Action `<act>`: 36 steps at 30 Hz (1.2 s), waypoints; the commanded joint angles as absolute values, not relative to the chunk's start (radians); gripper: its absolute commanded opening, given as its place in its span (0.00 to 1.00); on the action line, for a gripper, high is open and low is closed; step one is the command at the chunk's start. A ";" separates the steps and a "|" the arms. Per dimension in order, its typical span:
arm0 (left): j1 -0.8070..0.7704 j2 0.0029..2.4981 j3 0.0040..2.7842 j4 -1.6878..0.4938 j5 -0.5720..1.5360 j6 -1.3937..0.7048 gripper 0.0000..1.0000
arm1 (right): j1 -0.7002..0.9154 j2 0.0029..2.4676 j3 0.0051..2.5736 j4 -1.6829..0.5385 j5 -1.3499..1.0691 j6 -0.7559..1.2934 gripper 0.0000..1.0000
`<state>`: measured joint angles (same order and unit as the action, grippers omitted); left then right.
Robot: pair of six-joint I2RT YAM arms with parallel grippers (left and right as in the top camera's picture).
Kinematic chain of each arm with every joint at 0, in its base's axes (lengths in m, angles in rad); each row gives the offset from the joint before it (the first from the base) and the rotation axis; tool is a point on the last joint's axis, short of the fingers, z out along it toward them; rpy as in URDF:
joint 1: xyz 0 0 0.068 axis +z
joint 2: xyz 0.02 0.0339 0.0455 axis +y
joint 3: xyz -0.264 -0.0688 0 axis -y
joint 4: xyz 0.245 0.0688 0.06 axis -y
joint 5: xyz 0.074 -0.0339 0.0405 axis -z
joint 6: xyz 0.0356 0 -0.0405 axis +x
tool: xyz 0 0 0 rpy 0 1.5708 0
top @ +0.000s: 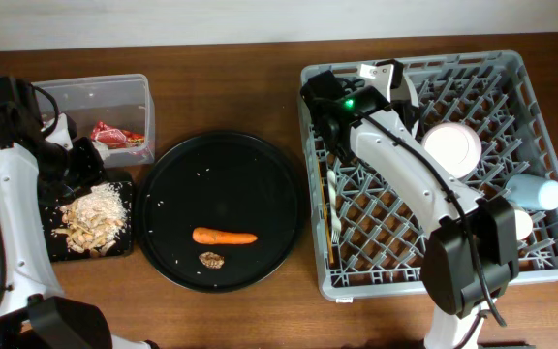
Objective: Sort waste into correct bins and load items into the dishwasher rack
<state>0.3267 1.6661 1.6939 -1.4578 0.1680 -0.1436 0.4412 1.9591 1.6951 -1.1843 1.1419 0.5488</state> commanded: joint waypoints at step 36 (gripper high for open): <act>-0.218 1.660 0.962 -1.088 0.240 -0.640 0.50 | 0.083 1.393 1.687 -1.411 0.168 0.262 0.99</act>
<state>-0.2111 1.6661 1.0157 -1.1336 0.2394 -0.5777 0.0902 1.3891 1.6863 -1.4105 0.1734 0.2653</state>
